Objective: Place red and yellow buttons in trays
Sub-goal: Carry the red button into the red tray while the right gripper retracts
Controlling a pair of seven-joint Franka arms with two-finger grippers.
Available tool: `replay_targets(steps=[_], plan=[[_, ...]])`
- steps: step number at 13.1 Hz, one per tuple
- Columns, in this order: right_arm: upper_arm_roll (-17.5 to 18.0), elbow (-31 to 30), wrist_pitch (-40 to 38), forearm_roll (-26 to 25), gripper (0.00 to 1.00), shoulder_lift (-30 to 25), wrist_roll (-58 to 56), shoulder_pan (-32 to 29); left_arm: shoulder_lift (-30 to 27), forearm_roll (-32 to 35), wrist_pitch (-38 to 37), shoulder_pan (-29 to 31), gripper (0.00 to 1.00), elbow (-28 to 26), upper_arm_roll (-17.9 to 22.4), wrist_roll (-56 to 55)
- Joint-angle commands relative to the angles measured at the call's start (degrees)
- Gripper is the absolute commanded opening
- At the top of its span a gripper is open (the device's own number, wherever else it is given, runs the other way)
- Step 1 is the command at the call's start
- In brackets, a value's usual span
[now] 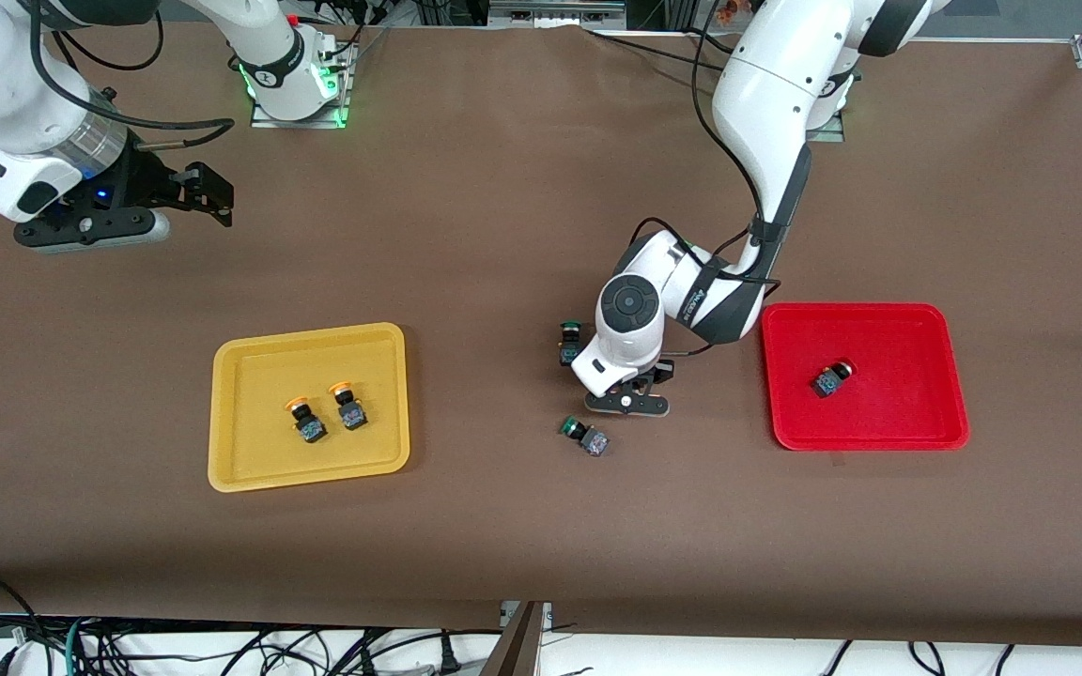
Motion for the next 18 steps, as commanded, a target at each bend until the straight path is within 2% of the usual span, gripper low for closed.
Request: replay_targets(steps=[1,2,3,5,8,10,12,14,16,17,18], plan=[[0.8,4.4,-2.4,-1.1,1.00,1.5,0.0,-0.4,-0.8,1.2,-1.1,0.3,0.00,0.2,0.3,1.4],[0.8,4.5,-2.5,-1.0,1.00,1.7,0.0,-0.4,-1.8,1.2,-2.9,0.7,0.00,0.2,0.6,1.4],[0.9,4.5,-2.6,-1.1,1.00,1.6,0.0,-0.4,-3.7,1.2,-8.1,2.4,0.00,0.0,0.7,2.3],[1.0,4.8,-2.6,-2.0,1.00,1.6,0.1,-0.4,-7.3,0.7,-18.0,8.3,0.00,0.3,0.6,16.2],[1.0,5.8,-2.0,-3.5,1.00,2.2,0.4,-0.4,-10.6,1.2,-25.9,18.1,0.00,0.2,0.6,39.2],[1.0,5.8,-2.0,-4.2,1.00,2.2,0.5,-0.4,-11.0,1.3,-26.6,24.6,0.00,-0.3,0.9,52.7],[1.0,6.4,-2.3,-4.4,1.00,2.2,0.1,-0.4,-10.5,4.2,-26.4,31.9,0.00,-0.6,0.8,62.1],[1.0,6.5,-2.5,-4.5,1.00,2.9,0.1,-0.4,-8.5,4.8,-24.4,34.8,0.00,-2.0,0.7,66.7],[1.0,6.4,-2.8,-4.6,1.00,3.7,-0.6,-0.4,-8.3,4.8,-19.0,34.8,0.01,-5.5,0.7,67.7],[0.7,6.3,-2.8,-4.4,1.00,3.7,-1.7,-0.5,-8.2,4.8,-18.4,35.3,0.05,-5.7,0.7,68.7],[0.5,6.4,-2.8,-4.2,1.00,3.7,-3.7,-0.6,-8.2,4.8,-17.9,36.0,0.35,-5.7,0.7,69.0]])
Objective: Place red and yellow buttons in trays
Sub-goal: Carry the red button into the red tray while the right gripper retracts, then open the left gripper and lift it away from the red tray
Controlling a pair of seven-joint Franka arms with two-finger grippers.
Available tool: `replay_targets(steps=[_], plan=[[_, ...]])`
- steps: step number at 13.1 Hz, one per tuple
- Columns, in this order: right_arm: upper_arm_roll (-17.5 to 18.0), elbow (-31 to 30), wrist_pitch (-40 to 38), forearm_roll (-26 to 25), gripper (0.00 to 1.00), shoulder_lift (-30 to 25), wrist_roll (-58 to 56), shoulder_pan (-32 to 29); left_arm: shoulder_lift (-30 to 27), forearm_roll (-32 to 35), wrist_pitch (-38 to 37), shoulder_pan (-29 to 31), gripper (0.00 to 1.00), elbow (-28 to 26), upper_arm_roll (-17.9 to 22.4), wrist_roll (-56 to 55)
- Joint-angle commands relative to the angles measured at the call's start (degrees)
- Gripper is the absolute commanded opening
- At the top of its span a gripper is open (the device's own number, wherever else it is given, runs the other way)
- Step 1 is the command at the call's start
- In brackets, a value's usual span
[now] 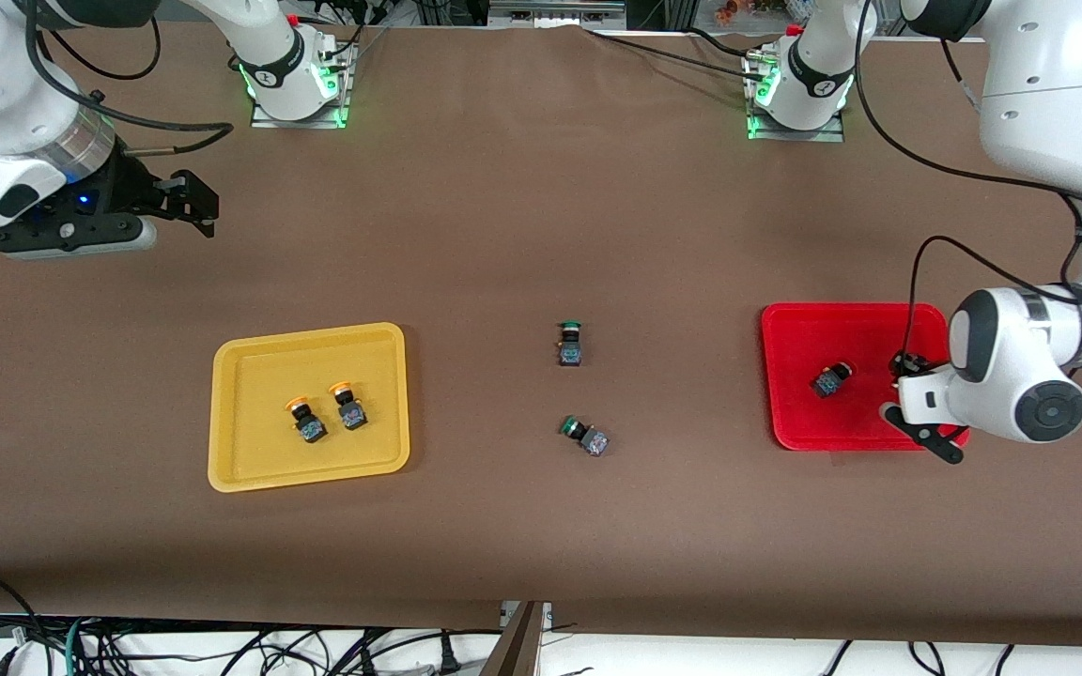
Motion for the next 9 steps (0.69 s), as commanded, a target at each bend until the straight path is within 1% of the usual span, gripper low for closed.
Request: replay_targets(steps=[1,3,5,6,9], plan=[[0.3,1.7,-1.4,-0.6,1.00,0.6,-3.5,-0.4,-1.0,1.5,1.2,0.4,0.99,-1.0,-0.3,1.9],[0.3,1.6,-1.3,-0.7,1.00,0.8,-3.6,-0.4,-2.0,1.5,0.5,-0.2,1.00,-1.0,-0.5,2.3],[0.4,1.5,-1.3,-0.7,1.00,1.5,-3.3,-0.3,-5.6,1.5,-0.9,-0.3,1.00,-1.0,-0.8,2.3],[0.3,1.5,-1.1,-0.2,1.00,1.6,-3.3,-0.3,-8.3,1.5,-3.6,-0.9,1.00,-0.7,-1.1,1.7],[0.6,1.6,-0.9,0.5,1.00,2.4,-3.2,-0.2,-13.6,1.5,-10.9,-3.7,1.00,3.0,-2.2,1.7]])
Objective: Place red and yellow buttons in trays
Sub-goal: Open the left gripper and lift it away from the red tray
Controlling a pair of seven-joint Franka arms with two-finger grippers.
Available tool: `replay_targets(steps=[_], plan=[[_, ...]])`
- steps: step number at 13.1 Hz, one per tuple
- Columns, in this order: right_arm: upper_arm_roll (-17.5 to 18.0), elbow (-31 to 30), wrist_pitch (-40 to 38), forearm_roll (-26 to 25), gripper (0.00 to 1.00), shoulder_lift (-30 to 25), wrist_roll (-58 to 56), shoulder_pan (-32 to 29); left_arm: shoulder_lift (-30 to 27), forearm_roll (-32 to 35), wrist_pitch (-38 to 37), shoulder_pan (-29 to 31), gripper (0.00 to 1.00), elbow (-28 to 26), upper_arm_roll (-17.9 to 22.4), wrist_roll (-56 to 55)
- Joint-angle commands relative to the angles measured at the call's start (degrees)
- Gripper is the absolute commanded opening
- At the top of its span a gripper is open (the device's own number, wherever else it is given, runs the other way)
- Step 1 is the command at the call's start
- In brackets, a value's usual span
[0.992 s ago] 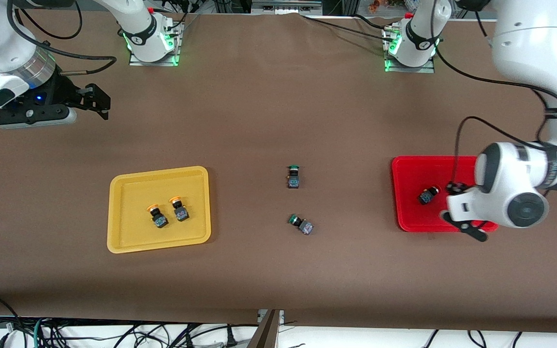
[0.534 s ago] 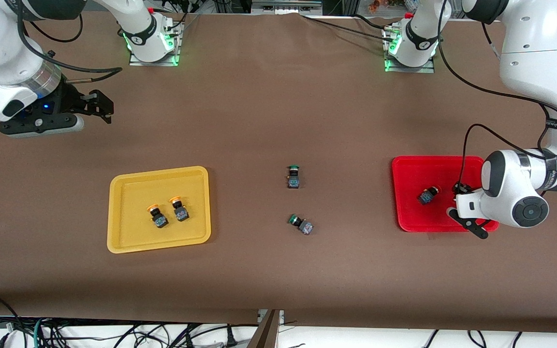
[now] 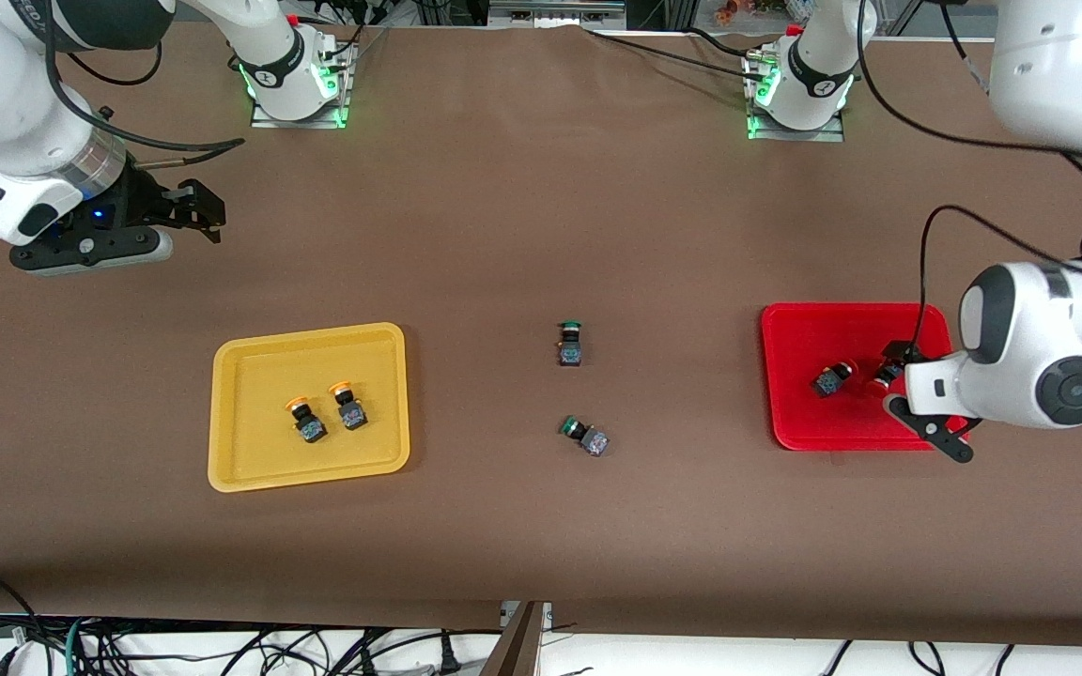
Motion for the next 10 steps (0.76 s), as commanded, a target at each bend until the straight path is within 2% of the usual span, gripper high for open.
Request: replay_targets(steps=[1,4,5,6,8,9,10], plan=[[0.5,1.5,-0.6,0.5,1.00,1.1,-0.3,-0.2,-6.3,1.5,-6.5,-2.3,1.00,2.1,-0.7,0.8],[0.4,1.5,-0.5,1.8,1.00,1.2,0.0,-0.3,-8.8,-2.5,-17.5,-3.1,1.00,10.8,-1.1,-1.3],[0.4,1.5,-0.6,2.2,1.00,1.2,-0.2,-0.3,-8.8,-3.5,-22.5,-4.0,1.00,14.0,-1.1,-5.4],[0.1,1.5,-1.1,4.7,1.00,1.2,-0.2,-0.7,-8.9,-3.9,-25.4,-4.1,1.00,15.8,-1.1,-10.2],[-0.4,1.2,-2.4,7.0,1.00,0.9,-0.7,-0.8,-11.3,-3.2,-24.9,-4.1,1.00,15.6,-0.2,-19.5],[-0.5,1.3,-3.6,6.9,1.00,0.9,-0.7,-0.8,-13.4,-3.4,-19.6,-3.3,1.00,13.3,-0.4,-27.9],[-0.5,1.3,-3.7,6.7,1.00,0.9,-0.9,-0.8,-17.8,-3.4,-12.3,-2.5,1.00,6.6,-0.5,-35.0]])
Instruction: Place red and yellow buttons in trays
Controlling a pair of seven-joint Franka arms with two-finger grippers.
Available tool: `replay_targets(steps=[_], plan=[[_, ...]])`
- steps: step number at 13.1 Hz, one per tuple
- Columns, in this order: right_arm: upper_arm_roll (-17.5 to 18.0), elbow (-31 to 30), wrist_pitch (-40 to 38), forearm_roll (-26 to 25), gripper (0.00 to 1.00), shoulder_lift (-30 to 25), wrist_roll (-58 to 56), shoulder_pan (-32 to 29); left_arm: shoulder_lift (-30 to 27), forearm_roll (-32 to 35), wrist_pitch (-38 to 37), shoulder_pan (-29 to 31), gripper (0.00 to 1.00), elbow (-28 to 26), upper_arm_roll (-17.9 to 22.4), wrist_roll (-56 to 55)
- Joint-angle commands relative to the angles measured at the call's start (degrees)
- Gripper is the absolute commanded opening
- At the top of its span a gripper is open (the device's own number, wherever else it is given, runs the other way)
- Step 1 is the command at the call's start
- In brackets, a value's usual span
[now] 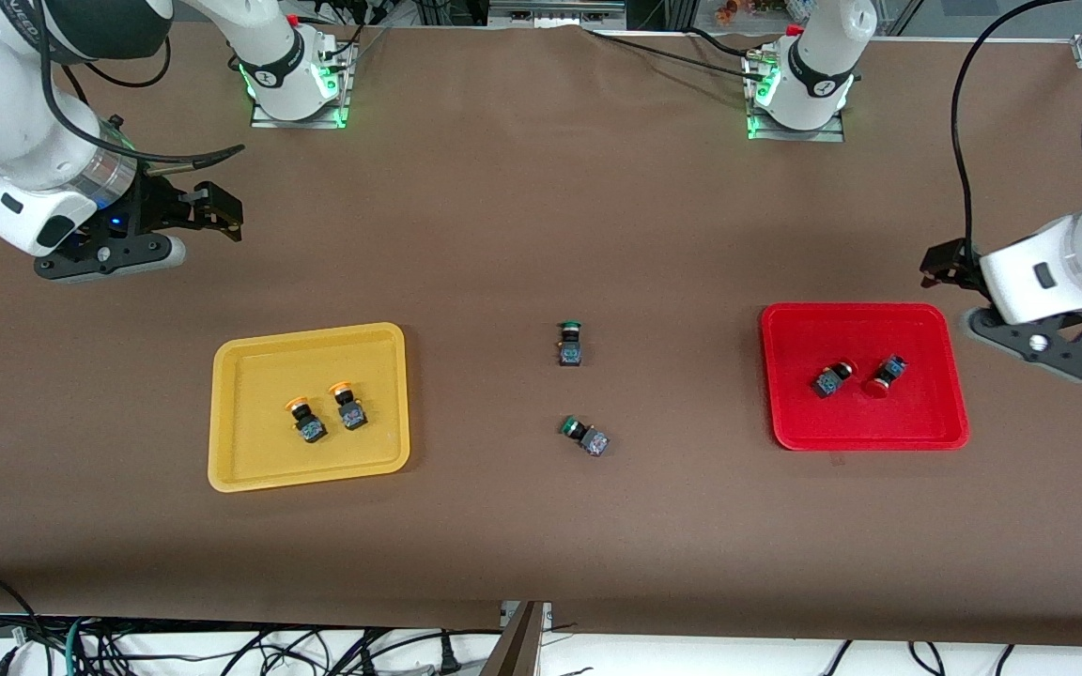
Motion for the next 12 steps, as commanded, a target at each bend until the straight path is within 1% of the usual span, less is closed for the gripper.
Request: replay_targets(steps=[1,2,3,4,5,6,7,12], plan=[[0.0,1.2,-2.0,0.8,1.00,0.1,-1.1,-0.5,-11.2,-0.7,13.6,2.3,1.00,-15.8,-0.1,-13.3],[0.0,1.2,-2.0,0.8,1.00,0.1,-1.1,-0.5,-14.5,-0.8,17.7,2.7,1.00,-20.3,-0.8,-13.3],[0.0,1.2,-2.0,0.6,1.00,0.1,-1.1,-0.5,-16.0,-0.8,19.1,2.9,1.00,-21.5,-1.0,-13.2],[0.1,1.2,-1.9,0.6,1.00,0.1,-0.9,-0.4,-17.5,-0.4,18.9,2.9,1.00,-22.8,-0.9,-13.5],[0.1,1.3,-1.9,0.4,1.00,0.1,-0.8,-0.1,-19.2,-0.2,19.1,3.4,1.00,-26.1,-0.9,-13.3],[0.2,1.3,-1.9,0.1,1.00,0.1,-0.4,-0.1,-20.3,-0.3,19.2,5.0,1.00,-28.0,-1.0,-13.2],[0.2,1.3,-1.9,0.1,1.00,0.1,-0.4,-0.1,-20.7,-0.2,19.1,5.1,1.00,-28.7,-0.9,-13.2],[0.4,1.3,-1.8,-0.3,1.00,0.1,-0.3,0.0,-20.5,-0.2,18.2,5.2,1.00,-28.5,-1.6,-13.4]])
